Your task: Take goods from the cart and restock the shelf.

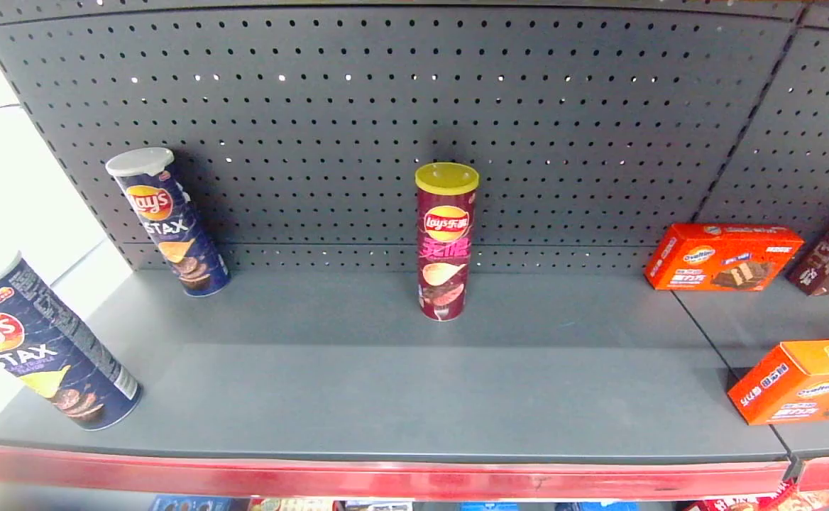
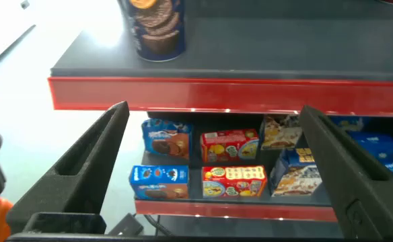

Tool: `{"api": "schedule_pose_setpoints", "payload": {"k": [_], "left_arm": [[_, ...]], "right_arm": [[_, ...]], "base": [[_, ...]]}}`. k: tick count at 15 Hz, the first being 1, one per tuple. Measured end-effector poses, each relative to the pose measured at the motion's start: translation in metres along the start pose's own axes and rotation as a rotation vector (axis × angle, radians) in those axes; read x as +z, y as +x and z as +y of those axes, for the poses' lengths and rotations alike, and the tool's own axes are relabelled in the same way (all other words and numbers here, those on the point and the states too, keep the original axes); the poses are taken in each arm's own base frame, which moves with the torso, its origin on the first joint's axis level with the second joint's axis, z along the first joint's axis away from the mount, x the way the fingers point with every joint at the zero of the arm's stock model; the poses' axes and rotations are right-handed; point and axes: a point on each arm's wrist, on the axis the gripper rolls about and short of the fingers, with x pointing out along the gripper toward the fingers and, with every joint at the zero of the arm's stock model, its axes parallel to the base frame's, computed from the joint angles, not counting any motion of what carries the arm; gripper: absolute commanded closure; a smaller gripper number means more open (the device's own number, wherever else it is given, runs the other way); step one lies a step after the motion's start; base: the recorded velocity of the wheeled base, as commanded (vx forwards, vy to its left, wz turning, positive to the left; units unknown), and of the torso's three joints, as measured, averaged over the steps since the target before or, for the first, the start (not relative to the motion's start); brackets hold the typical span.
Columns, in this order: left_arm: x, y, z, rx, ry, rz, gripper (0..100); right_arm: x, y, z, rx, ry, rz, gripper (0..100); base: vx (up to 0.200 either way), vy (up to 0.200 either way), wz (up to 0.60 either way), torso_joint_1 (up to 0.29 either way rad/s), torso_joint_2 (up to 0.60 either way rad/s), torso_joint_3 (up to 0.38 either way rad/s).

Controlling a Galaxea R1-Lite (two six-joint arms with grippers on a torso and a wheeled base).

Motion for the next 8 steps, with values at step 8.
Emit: {"api": "schedule_pose_setpoints", "payload": {"k": [8], "left_arm": [[0.0000, 0.0000, 0.0000, 0.001, 0.001, -0.002, 0]], "right_arm": [[0.0002, -0.0001, 0.0000, 0.001, -0.006, 0.000, 0]], "base": [[0.000, 0.000, 0.45, 0.005, 0.00, 0.001]]}}
